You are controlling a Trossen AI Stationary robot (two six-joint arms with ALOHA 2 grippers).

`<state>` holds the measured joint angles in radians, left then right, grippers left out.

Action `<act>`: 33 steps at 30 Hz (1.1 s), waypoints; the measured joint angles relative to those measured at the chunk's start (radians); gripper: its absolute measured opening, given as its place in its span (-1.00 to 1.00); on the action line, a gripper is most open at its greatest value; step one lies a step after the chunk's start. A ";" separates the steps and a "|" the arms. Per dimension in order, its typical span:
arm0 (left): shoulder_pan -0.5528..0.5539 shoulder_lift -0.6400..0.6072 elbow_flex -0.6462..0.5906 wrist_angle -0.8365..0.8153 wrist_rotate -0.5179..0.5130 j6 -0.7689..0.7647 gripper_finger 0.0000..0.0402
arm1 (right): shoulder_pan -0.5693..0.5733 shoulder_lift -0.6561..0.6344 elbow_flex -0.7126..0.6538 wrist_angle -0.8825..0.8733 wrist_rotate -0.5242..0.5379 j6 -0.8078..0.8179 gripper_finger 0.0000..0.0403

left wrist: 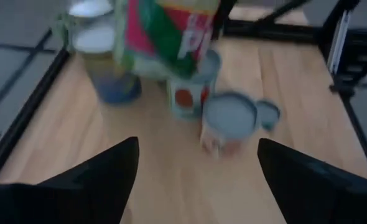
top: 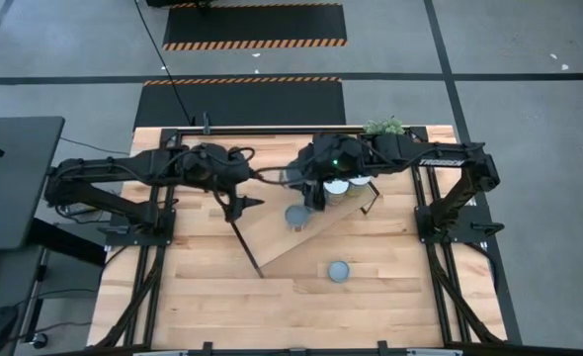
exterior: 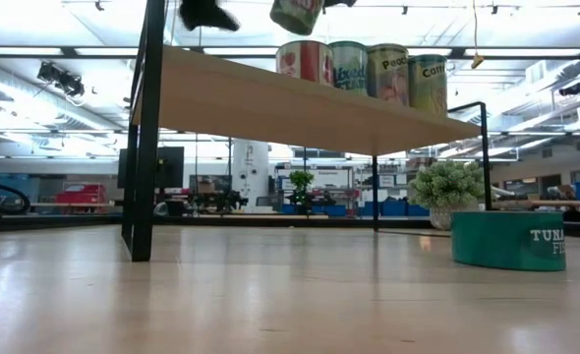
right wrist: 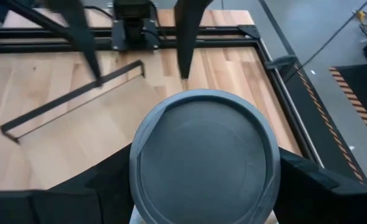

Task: Pick and place cans onto a shelf
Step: Put the small canned peas on the shelf aligned with the other big canned mixed vegetables

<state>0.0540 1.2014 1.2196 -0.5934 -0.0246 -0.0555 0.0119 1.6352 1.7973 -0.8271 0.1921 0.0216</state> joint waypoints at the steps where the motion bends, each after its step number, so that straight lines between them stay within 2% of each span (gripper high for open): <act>1: 0.000 0.005 0.000 0.005 0.000 0.000 0.67 | -0.007 0.000 0.000 0.001 -0.001 0.000 0.46; 10: 0.000 0.017 -0.003 0.015 -0.002 0.000 0.62 | -0.043 0.092 -0.004 0.007 -0.011 -0.118 0.46; 18: 0.000 0.017 -0.003 -0.019 -0.034 -0.006 0.62 | -0.077 0.182 -0.003 -0.001 -0.024 -0.122 0.47; 24: 0.000 0.017 -0.003 -0.056 -0.034 -0.027 0.62 | -0.089 0.205 -0.002 -0.017 -0.065 -0.122 0.47; 33: -0.002 0.005 -0.003 -0.154 -0.039 -0.030 0.62 | -0.088 0.206 -0.002 -0.063 -0.064 -0.129 0.47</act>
<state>0.0521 1.2065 1.2167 -0.7472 -0.0631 -0.0854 -0.0761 1.8413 1.7954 -0.8898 0.1278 -0.1079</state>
